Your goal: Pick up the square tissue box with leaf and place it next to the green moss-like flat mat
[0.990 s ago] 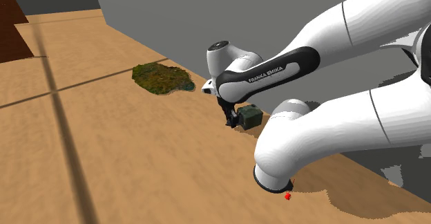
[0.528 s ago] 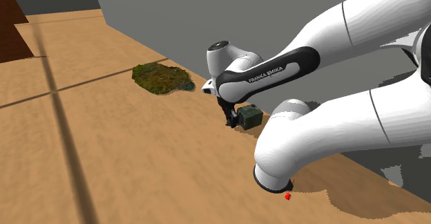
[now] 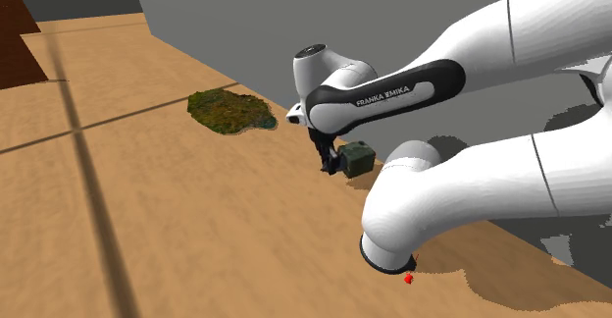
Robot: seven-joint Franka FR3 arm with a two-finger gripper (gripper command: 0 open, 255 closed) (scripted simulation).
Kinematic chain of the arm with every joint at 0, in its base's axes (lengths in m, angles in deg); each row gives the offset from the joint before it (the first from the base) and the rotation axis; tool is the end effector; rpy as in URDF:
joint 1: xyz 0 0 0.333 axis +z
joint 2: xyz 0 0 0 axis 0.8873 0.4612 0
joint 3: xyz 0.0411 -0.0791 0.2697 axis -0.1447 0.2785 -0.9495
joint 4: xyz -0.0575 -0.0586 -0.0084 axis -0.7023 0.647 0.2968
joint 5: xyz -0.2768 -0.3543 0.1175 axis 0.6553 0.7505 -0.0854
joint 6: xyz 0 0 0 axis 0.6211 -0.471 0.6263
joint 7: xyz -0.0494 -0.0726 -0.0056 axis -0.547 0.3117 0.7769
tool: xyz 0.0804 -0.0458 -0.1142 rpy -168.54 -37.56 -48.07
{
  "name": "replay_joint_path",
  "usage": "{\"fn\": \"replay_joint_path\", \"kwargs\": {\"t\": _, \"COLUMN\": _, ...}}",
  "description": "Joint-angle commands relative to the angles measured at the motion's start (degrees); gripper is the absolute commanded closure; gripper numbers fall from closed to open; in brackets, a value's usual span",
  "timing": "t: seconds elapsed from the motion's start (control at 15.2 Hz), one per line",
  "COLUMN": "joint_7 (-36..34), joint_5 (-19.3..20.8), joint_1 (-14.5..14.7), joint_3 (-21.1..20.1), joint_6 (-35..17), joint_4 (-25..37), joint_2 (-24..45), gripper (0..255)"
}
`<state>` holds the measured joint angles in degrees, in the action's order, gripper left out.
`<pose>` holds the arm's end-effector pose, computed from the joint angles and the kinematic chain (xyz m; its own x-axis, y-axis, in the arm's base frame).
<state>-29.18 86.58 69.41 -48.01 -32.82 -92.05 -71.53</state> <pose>0.3359 -0.0752 0.2610 0.5061 0.8423 -0.1854 0.8569 -0.5154 -0.0028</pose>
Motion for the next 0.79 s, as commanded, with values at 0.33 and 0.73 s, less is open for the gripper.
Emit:
{"fn": "replay_joint_path", "kwargs": {"t": 0.33, "joint_7": 1.3, "joint_5": -2.8, "joint_1": 1.0, "joint_3": -2.3, "joint_6": 7.1, "joint_4": 4.4, "joint_2": -2.9, "gripper": 255}}
{"fn": "replay_joint_path", "kwargs": {"t": 0.73, "joint_7": 2.2, "joint_5": -4.8, "joint_1": 1.7, "joint_3": -4.0, "joint_6": 12.2, "joint_4": 8.3, "joint_2": -4.2, "gripper": 255}}
